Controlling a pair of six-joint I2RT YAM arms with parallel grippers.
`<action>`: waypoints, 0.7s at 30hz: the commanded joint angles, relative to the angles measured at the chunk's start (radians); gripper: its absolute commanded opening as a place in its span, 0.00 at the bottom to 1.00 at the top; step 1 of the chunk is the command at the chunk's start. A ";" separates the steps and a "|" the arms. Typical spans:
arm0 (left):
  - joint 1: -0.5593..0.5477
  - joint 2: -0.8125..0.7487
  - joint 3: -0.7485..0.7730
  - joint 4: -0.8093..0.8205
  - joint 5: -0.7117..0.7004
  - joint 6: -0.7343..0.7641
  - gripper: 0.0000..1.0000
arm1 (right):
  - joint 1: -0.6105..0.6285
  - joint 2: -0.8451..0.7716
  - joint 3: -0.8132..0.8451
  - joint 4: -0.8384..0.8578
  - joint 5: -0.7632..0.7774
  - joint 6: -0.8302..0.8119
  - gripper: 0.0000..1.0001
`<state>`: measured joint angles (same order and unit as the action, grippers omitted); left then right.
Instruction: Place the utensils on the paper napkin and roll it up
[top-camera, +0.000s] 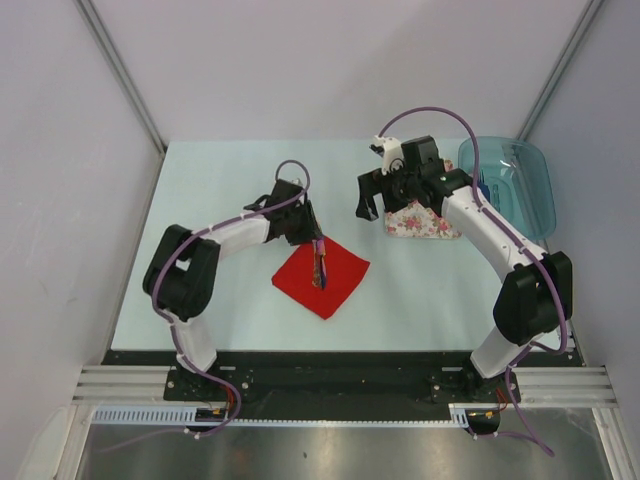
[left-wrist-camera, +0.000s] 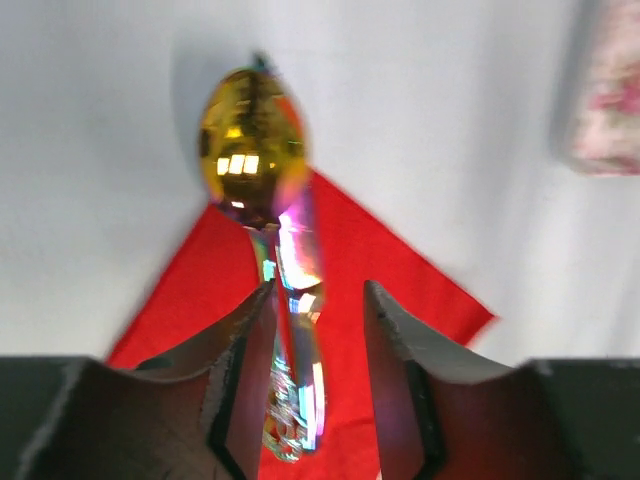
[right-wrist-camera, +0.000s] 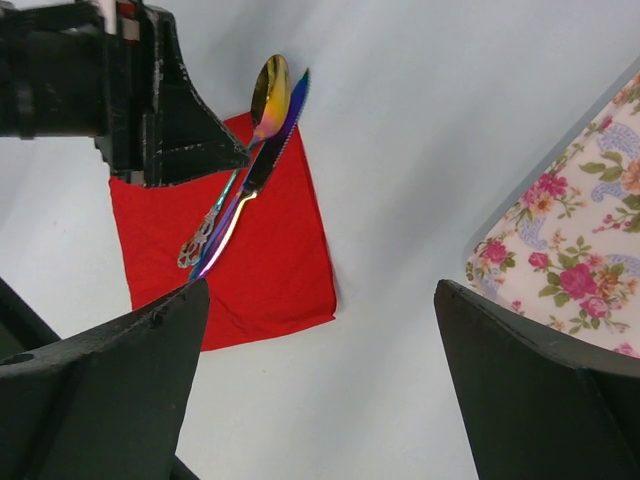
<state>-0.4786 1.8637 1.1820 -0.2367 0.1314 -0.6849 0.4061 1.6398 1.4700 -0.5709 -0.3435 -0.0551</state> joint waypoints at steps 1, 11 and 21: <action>-0.020 -0.229 0.015 0.050 0.024 0.065 0.50 | -0.023 -0.027 -0.002 0.023 -0.074 0.032 1.00; -0.073 -0.643 -0.247 0.013 0.149 0.681 1.00 | -0.108 -0.093 -0.132 0.143 -0.340 0.168 1.00; -0.415 -0.902 -0.577 0.045 0.029 1.177 1.00 | -0.113 -0.097 -0.257 0.249 -0.414 0.268 1.00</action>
<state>-0.7895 1.0019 0.6876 -0.2432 0.2382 0.2413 0.2932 1.5818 1.2419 -0.4061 -0.7136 0.1596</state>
